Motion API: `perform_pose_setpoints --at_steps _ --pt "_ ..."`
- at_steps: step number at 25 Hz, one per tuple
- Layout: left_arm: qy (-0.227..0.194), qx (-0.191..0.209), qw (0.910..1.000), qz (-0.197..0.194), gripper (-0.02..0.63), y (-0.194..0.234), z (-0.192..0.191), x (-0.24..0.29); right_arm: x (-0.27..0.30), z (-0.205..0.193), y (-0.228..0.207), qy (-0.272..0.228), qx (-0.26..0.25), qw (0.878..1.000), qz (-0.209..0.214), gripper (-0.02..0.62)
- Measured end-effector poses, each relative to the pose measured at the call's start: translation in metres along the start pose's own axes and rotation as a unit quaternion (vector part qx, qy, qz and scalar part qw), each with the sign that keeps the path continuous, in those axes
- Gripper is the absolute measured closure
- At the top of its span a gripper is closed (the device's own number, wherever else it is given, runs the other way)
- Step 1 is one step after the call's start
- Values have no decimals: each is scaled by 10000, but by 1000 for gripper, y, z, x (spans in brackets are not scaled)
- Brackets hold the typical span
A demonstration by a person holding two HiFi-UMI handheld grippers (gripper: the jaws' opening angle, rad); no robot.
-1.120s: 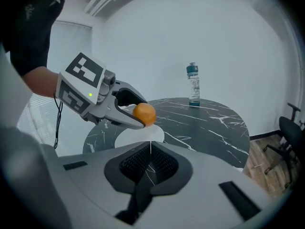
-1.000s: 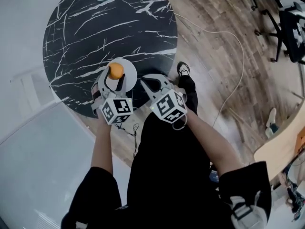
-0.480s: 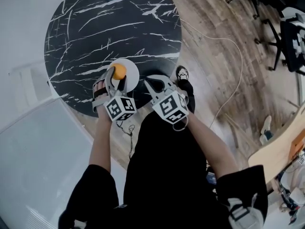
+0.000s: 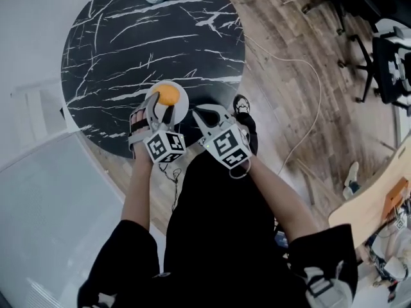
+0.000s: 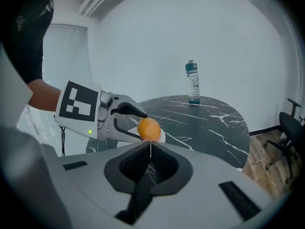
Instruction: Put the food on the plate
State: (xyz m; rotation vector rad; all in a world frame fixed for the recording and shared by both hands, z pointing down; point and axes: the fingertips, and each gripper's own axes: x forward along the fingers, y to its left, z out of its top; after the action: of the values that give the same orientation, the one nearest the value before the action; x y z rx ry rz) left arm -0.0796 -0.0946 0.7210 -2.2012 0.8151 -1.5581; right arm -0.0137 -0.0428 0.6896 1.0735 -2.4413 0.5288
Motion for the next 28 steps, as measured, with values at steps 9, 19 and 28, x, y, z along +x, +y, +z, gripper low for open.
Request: perform_pose_setpoints --at_steps 9,19,28 --pt "-187 -266 9994 122 330 -10 3 -13 -9 6 5 180 -113 9998 36 596" --pt "-203 -1001 9944 289 331 -20 -16 -31 -23 20 21 392 -607 9974 35 595" --pt "-211 -2233 9731 522 331 -6 -42 -68 -11 61 39 309 -1197 9922 162 595"
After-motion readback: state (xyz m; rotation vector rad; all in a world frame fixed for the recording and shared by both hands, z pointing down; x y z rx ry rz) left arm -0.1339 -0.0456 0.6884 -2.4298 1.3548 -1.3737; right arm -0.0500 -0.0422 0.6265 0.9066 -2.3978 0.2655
